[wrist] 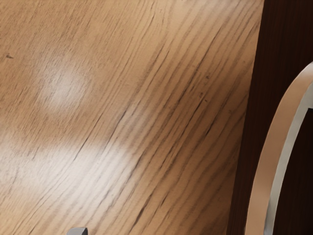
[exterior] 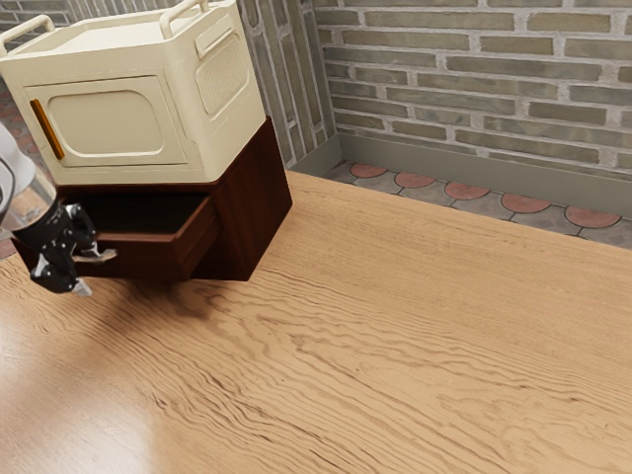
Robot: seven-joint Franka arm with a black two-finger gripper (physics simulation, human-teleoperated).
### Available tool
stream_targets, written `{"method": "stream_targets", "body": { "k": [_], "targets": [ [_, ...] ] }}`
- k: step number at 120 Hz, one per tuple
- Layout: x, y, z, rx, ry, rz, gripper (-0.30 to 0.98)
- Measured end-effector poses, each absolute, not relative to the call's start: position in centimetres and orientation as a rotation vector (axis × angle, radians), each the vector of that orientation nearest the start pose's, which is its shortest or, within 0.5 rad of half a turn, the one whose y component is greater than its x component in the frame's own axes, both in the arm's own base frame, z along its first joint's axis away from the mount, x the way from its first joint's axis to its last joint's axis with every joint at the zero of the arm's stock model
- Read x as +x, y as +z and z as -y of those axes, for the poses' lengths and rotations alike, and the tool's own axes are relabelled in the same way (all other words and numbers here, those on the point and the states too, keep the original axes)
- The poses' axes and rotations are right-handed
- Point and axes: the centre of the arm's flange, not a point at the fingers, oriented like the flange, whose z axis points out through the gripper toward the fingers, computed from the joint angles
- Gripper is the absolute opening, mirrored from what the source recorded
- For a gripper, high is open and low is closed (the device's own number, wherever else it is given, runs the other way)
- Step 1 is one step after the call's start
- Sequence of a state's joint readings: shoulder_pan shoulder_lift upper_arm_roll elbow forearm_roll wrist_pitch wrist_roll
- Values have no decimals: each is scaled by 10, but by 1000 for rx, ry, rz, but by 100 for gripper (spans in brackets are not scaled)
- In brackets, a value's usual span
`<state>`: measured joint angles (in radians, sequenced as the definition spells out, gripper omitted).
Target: Pull the drawer handle with one arm to open the drawer
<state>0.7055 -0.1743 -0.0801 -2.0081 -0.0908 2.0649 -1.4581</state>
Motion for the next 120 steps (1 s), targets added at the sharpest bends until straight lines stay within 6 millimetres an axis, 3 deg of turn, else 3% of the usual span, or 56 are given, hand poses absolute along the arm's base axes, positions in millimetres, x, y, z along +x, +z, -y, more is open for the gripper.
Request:
{"method": "stream_targets", "body": {
  "k": [120],
  "targets": [
    [391, 554, -280, 1396, 301, -2606, 33]
  ]
}}
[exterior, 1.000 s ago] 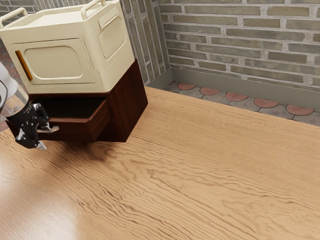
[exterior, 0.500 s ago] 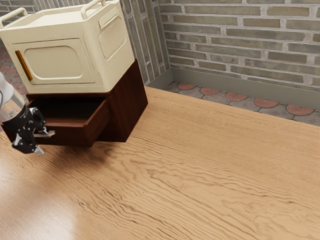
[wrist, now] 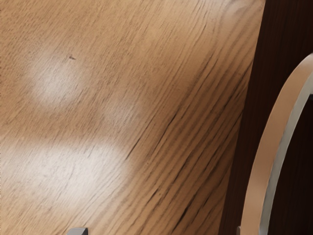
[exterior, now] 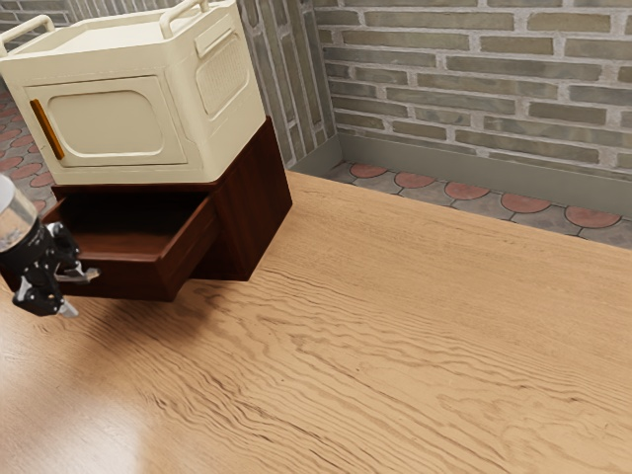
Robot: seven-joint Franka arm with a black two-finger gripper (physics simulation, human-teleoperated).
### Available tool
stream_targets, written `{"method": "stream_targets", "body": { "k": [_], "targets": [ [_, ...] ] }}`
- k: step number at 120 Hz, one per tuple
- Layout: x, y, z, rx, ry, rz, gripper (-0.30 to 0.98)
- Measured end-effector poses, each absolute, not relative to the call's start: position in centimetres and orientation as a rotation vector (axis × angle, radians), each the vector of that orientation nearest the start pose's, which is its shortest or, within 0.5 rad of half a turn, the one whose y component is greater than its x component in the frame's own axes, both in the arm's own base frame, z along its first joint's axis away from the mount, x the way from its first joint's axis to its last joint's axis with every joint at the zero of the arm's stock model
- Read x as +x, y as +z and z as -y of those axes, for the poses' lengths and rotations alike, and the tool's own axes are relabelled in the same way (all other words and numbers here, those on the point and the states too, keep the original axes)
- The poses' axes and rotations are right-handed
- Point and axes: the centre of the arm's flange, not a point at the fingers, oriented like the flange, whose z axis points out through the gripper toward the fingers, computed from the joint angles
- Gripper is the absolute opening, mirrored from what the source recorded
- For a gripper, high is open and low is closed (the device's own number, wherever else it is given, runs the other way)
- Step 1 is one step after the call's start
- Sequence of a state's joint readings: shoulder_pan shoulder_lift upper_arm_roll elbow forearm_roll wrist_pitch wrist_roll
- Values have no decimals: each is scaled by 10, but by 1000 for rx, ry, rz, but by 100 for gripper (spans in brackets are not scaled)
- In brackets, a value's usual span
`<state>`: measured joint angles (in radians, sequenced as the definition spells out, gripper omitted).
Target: Pull the drawer handle with one arm to open the drawer
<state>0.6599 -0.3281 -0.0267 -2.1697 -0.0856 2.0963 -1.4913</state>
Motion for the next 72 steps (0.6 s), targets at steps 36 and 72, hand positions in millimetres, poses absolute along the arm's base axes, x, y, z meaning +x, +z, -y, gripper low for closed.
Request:
{"method": "stream_targets", "body": {
  "k": [36, 72],
  "targets": [
    [371, 555, -269, 1373, 325, -2601, 33],
    [359, 561, -267, 1341, 368, -2600, 33]
  ]
}}
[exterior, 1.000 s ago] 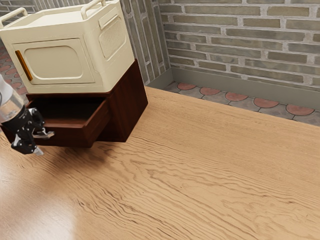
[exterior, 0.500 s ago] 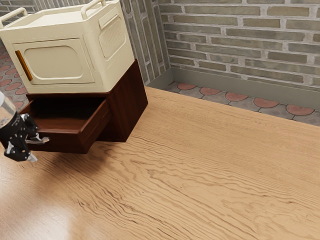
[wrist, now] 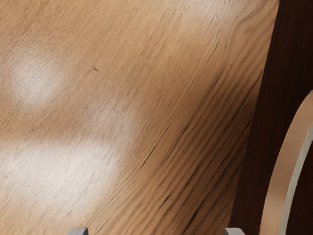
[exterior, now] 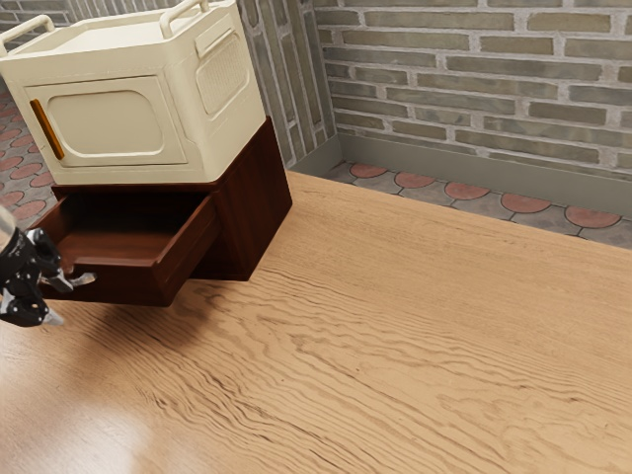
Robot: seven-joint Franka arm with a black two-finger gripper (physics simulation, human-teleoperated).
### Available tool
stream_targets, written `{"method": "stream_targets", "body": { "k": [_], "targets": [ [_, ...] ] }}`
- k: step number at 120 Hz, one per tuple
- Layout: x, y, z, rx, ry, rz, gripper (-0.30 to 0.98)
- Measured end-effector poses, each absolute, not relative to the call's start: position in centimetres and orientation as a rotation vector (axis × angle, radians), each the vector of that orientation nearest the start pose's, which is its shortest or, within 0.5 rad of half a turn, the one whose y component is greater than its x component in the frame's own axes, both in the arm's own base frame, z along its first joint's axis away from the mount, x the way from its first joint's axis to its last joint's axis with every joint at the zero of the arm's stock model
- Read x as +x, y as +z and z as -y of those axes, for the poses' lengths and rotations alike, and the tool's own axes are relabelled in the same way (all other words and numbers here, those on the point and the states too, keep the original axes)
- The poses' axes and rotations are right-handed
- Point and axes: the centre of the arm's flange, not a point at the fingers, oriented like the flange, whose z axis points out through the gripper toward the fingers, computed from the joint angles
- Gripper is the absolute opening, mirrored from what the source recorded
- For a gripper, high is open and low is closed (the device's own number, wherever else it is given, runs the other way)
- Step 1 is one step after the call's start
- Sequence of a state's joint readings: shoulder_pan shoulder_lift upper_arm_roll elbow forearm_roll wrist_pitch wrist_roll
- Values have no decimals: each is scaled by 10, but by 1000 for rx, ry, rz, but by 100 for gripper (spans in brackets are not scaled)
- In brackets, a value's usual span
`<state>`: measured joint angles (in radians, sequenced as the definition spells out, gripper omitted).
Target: Pull the drawer handle with one arm to open the drawer
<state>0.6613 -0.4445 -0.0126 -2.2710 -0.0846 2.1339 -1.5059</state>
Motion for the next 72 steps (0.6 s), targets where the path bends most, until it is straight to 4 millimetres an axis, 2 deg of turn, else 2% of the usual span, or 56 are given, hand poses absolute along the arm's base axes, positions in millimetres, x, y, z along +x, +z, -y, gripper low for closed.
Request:
{"method": "stream_targets", "body": {
  "k": [20, 24, 28, 31, 37, 41, 43, 46, 49, 59, 63, 72],
  "targets": [
    [351, 568, -255, 1339, 396, -2588, 33],
    [353, 573, -250, 1355, 409, -2575, 35],
    [361, 586, -238, 1410, 446, -2545, 40],
    [372, 613, -230, 1447, 493, -2503, 43],
    [403, 687, -212, 1516, 573, -2407, 49],
    [424, 738, -191, 1575, 597, -2332, 51],
    [431, 754, -179, 1608, 592, -2303, 53],
    [437, 769, -162, 1658, 569, -2273, 55],
    [443, 770, -145, 1718, 523, -2254, 56],
    [456, 756, -93, 1902, 369, -2214, 60],
    [456, 750, -85, 1938, 316, -2218, 61],
    [452, 740, -85, 1963, 219, -2247, 64]
  ]
}}
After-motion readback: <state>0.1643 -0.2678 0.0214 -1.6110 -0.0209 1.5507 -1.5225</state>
